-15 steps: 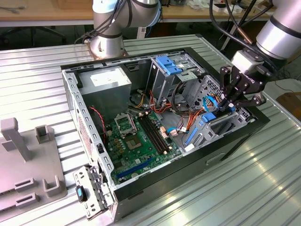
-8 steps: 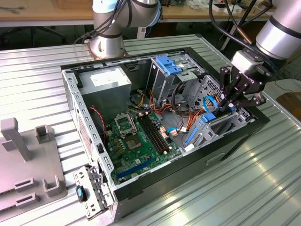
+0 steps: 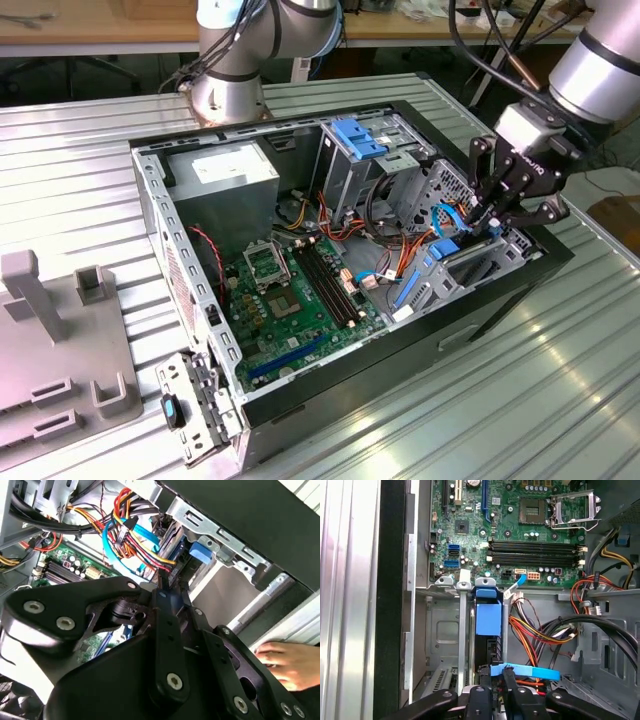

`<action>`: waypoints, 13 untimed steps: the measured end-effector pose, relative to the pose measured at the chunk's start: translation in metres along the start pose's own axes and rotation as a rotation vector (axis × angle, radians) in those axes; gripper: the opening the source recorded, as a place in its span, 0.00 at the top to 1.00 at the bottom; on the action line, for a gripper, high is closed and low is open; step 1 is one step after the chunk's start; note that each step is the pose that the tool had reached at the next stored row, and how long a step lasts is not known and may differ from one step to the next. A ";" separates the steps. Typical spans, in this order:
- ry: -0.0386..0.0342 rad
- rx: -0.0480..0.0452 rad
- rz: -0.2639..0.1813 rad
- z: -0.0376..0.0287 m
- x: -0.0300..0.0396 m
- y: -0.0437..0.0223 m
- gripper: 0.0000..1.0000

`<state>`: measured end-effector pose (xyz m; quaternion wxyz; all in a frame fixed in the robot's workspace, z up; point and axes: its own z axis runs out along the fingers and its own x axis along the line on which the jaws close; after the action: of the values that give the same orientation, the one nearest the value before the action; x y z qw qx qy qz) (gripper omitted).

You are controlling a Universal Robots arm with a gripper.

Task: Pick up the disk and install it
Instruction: 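Insert the second disk wire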

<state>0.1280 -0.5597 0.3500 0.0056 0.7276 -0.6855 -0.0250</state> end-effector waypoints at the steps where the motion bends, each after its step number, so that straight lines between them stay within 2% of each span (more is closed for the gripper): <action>1: 0.0005 0.0000 0.000 -0.0029 -0.0001 0.0001 0.76; 3: 0.0001 0.0000 0.000 -0.0077 -0.0002 0.0003 0.76; 5: 0.0002 0.0000 0.000 -0.0078 -0.0003 0.0003 0.78; 7: 0.0004 0.0000 0.000 -0.0079 -0.0002 0.0003 0.89; 13: 0.0002 0.0000 0.000 -0.0080 -0.0002 0.0003 0.89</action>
<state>0.1280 -0.5597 0.3580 0.0057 0.7276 -0.6855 -0.0249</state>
